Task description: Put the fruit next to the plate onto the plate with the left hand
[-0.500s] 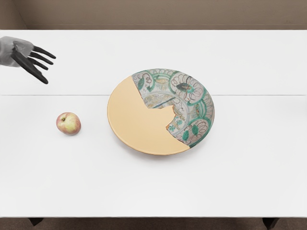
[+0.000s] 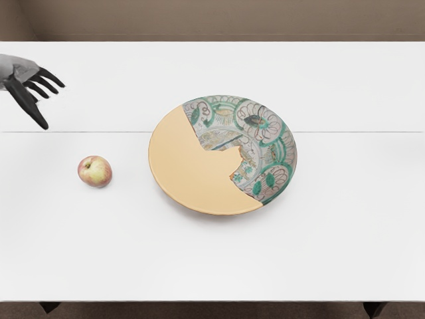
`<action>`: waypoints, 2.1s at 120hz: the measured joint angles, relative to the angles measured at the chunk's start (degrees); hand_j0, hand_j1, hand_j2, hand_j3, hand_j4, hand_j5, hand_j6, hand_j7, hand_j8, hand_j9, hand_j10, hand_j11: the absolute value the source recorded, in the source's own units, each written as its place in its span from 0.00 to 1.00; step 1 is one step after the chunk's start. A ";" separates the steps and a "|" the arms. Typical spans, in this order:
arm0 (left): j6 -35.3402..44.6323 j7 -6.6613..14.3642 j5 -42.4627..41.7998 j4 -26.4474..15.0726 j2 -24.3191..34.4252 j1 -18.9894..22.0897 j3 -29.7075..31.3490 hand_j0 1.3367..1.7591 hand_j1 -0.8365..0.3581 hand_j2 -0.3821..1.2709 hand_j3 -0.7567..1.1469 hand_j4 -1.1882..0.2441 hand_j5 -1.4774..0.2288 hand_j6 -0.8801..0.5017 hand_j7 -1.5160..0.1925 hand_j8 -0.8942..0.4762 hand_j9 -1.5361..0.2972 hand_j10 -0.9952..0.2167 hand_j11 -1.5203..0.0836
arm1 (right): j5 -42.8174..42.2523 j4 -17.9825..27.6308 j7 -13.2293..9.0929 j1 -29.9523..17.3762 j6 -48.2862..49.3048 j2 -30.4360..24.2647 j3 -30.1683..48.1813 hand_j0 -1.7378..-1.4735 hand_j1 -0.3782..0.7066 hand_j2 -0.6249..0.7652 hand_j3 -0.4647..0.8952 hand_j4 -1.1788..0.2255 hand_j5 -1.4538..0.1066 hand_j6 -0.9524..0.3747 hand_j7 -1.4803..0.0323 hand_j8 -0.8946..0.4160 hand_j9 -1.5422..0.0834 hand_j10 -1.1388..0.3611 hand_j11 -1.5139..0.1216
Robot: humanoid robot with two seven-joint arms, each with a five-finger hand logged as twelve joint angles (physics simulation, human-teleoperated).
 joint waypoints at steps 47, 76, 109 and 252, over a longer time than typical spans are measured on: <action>39.82 0.18 0.72 -35.21 -0.73 -5.15 24.16 0.76 0.74 0.26 0.40 0.65 0.67 0.45 0.69 0.47 0.66 0.61 0.74 | -0.01 0.01 0.00 0.00 0.00 0.00 0.00 0.30 0.06 0.44 0.34 0.82 0.90 0.69 0.95 0.66 0.92 0.74 0.90; 44.93 0.10 0.92 -35.99 -1.80 -4.75 27.37 0.76 0.74 0.26 0.40 0.65 0.67 0.45 0.69 0.46 0.66 0.61 0.74 | -0.01 0.01 0.00 0.00 0.00 0.00 0.00 0.30 0.06 0.44 0.34 0.82 0.90 0.69 0.95 0.66 0.92 0.74 0.90; 47.99 -0.22 1.25 -33.29 -7.09 -3.67 29.78 0.76 0.71 0.27 0.40 0.63 0.65 0.43 0.67 0.45 0.64 0.59 0.72 | -0.01 0.01 0.00 0.00 0.00 0.00 0.00 0.30 0.06 0.44 0.34 0.82 0.90 0.69 0.95 0.66 0.92 0.74 0.90; 52.11 0.29 1.19 -32.56 -9.47 -5.65 34.03 0.75 0.50 0.36 0.40 0.51 0.36 0.43 0.39 0.44 0.38 0.40 0.42 | 0.00 -0.02 0.00 0.00 0.00 0.00 0.00 0.30 0.06 0.44 0.34 0.82 0.90 0.69 0.95 0.66 0.92 0.74 0.90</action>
